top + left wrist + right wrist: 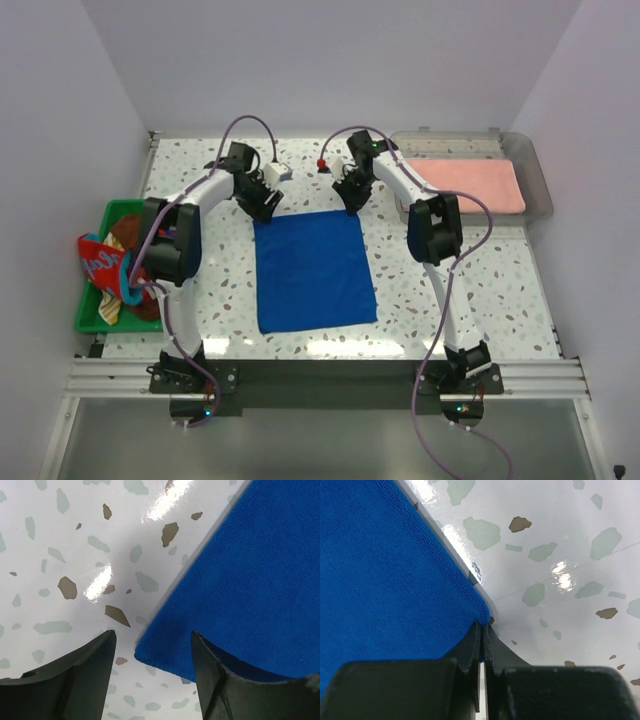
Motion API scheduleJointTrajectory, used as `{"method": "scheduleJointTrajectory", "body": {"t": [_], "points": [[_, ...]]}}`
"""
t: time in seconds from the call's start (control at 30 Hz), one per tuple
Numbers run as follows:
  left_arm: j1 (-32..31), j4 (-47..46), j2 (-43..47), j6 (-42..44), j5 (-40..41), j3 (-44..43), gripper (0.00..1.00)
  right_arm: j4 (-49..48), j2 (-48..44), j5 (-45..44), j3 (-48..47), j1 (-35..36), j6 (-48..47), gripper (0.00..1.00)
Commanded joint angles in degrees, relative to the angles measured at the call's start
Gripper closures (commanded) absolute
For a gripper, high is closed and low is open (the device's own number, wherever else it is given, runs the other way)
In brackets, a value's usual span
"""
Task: Fold and stack the towels
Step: Fold the towel
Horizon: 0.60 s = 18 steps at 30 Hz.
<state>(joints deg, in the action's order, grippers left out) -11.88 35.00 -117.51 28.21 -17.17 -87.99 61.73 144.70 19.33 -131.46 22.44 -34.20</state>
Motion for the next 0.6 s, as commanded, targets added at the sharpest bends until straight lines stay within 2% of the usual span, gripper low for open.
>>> {"method": "scheduleJointTrajectory", "body": {"t": [0.0, 0.07, 0.23, 0.57], "points": [[1.0, 1.7, -1.0, 1.5, -2.1, -1.3, 0.37, 1.1, -0.2, 0.1, 2.0, 0.1, -0.8, 1.0], [1.1, 2.0, -1.5, 1.6, -2.3, -1.6, 0.46, 0.7, -0.6, 0.1, 2.9, 0.2, -0.7, 1.0], [1.1, 3.1, -2.7, 1.7, -2.2, -1.7, 0.53, 0.1, -1.4, 0.3, 3.8, 0.1, -0.3, 1.0], [1.8, 4.0, -4.4, 1.1, -0.7, -0.7, 0.51, -0.1, -2.5, 0.1, 5.1, 0.1, 0.2, 1.0]]}}
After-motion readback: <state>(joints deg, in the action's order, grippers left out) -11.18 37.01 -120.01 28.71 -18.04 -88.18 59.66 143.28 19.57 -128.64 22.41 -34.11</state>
